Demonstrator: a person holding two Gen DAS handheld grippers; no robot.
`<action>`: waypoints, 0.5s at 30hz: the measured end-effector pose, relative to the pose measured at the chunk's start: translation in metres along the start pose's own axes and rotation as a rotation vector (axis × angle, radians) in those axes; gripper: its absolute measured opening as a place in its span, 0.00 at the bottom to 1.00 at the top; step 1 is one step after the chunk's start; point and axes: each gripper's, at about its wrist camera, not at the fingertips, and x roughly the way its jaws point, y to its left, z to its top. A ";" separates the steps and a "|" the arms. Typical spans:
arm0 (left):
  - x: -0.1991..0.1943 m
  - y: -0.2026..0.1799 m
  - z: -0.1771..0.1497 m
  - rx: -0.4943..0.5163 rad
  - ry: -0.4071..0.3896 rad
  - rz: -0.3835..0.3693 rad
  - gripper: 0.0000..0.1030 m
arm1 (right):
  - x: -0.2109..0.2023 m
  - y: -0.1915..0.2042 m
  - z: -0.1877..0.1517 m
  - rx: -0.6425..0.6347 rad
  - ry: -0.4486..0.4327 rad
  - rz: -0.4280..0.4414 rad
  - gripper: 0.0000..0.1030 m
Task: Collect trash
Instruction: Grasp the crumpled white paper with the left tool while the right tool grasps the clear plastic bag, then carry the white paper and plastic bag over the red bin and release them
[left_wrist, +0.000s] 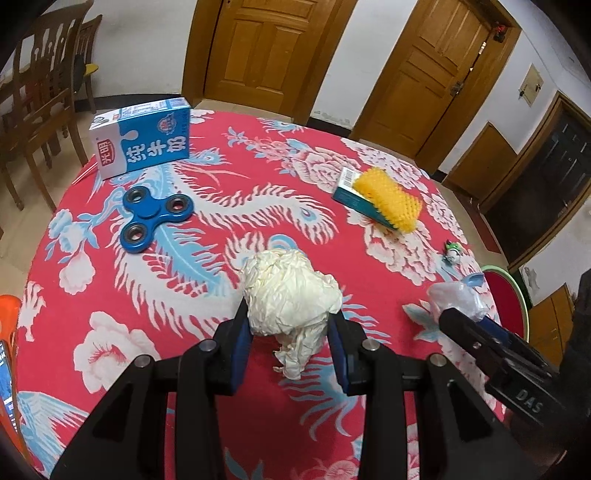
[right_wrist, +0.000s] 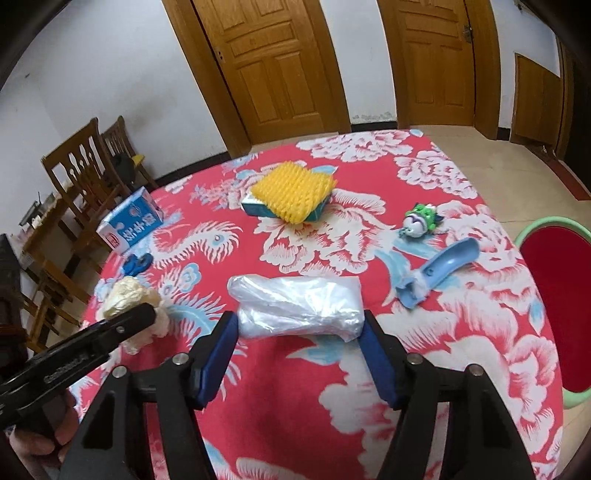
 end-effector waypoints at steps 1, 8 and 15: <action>-0.001 -0.002 0.000 0.003 0.000 -0.003 0.37 | -0.004 -0.002 0.000 0.004 -0.004 0.004 0.66; -0.005 -0.020 -0.002 0.030 0.012 -0.034 0.37 | -0.032 -0.021 -0.003 0.053 -0.043 0.015 0.66; -0.006 -0.041 -0.003 0.055 0.035 -0.078 0.36 | -0.060 -0.045 -0.008 0.097 -0.091 0.003 0.66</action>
